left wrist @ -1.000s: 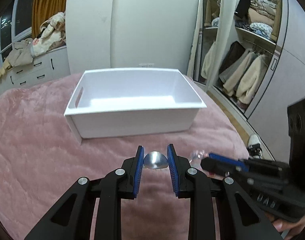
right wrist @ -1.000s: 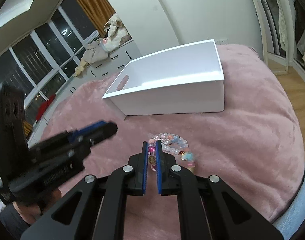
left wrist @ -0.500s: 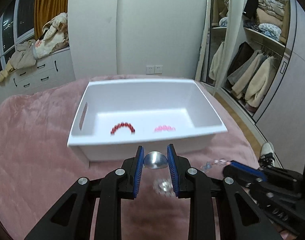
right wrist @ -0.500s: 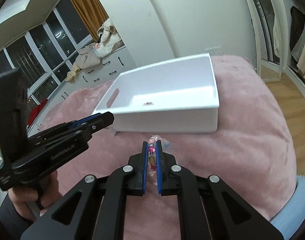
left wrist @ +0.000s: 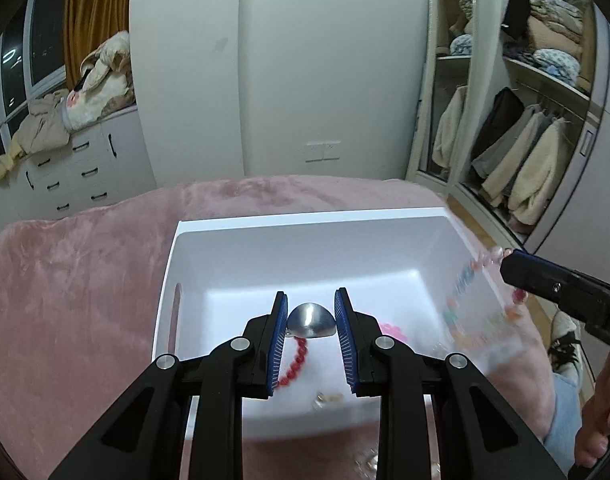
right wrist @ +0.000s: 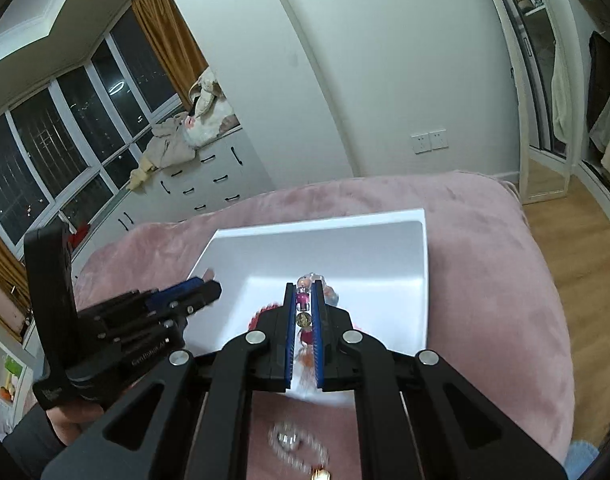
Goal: Organize jewelry
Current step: 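Open both tools to drop the heart charm and pastel bracelet into the box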
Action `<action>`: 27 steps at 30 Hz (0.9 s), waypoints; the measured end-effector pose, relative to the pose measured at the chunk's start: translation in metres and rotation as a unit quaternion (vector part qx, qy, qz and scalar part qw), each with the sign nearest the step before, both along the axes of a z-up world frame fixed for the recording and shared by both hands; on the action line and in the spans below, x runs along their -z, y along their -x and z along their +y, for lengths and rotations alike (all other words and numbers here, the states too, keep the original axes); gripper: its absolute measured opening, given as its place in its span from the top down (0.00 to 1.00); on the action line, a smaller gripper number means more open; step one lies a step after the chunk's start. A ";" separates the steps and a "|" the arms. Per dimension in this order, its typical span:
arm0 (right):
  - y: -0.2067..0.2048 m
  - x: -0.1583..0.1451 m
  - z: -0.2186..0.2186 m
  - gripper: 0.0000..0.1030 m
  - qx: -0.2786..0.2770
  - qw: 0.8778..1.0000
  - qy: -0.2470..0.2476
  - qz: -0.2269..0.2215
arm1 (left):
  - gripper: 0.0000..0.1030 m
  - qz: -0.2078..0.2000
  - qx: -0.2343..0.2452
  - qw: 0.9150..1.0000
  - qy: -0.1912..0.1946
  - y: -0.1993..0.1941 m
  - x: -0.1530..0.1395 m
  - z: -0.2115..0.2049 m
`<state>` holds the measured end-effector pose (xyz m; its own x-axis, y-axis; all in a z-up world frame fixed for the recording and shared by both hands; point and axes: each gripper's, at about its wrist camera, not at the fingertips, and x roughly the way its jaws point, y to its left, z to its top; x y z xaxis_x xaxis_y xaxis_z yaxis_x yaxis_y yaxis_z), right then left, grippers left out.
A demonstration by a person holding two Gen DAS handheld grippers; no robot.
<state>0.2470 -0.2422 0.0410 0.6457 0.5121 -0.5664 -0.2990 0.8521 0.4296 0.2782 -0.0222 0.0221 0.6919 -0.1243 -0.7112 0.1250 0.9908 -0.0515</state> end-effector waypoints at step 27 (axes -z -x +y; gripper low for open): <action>0.051 0.019 -0.024 0.05 0.028 0.999 0.021 -0.002 | 0.22 0.004 -0.014 1.000 0.013 0.056 0.007 0.003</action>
